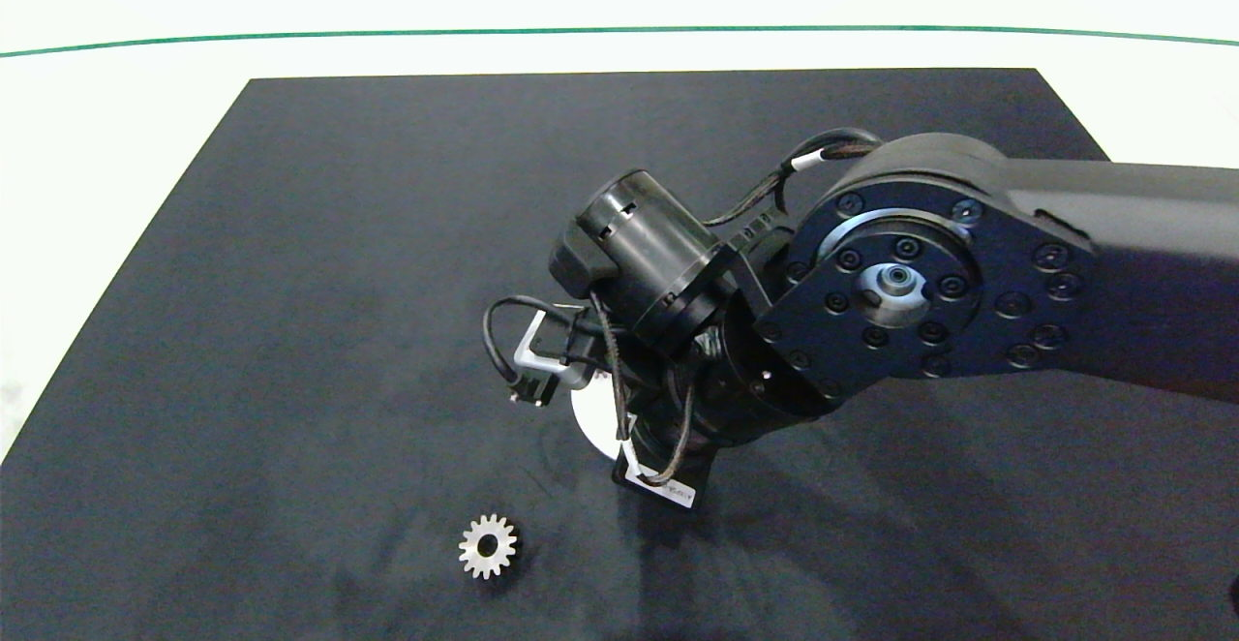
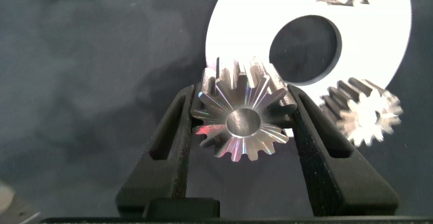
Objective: Remove an incorrectly installed larger gear and replace it with the correct smaller gear
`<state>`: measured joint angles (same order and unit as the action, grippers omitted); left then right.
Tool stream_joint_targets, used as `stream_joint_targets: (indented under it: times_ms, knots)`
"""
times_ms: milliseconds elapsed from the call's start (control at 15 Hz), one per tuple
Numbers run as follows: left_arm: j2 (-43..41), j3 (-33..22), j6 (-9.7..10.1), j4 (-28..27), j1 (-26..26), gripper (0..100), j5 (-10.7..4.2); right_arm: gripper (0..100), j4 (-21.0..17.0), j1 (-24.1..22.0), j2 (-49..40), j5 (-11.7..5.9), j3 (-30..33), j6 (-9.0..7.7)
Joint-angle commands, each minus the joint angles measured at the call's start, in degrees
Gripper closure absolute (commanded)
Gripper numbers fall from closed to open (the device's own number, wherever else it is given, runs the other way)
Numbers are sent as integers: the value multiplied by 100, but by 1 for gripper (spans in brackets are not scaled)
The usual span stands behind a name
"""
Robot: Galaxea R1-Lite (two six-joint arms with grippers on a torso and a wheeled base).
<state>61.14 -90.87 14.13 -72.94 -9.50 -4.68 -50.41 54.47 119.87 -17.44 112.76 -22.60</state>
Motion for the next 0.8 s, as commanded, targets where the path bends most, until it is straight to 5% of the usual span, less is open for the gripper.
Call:
stream_joint_targets:
  times_ms: [67, 133, 400, 467, 600, 667, 800]
  knots:
    - [-5, -1, 11, -36, 0, 0, -6, 100, -39, 20, -667, -48, -431, 212]
    - [-14, -1, 11, -36, 0, 0, -6, 100, -48, 20, -816, -57, -580, 212]
    - [-23, -10, 11, -36, 0, 0, -6, 100, 251, -332, -2170, -5, -2777, 247]
    - [-32, -19, 11, -36, 9, 0, -6, 100, 470, -402, -2284, -5, -3120, 247]
    - [-58, -27, 11, -36, 9, 0, -6, 100, 1806, -745, -2609, 75, -4544, 300]
    - [-49, -27, 11, -45, 9, 0, -6, 100, 2158, -876, -2706, 206, -4922, 300]
    - [-49, -10, 11, -45, 0, 0, -6, 100, 2290, -1079, -2758, 409, -5238, 300]
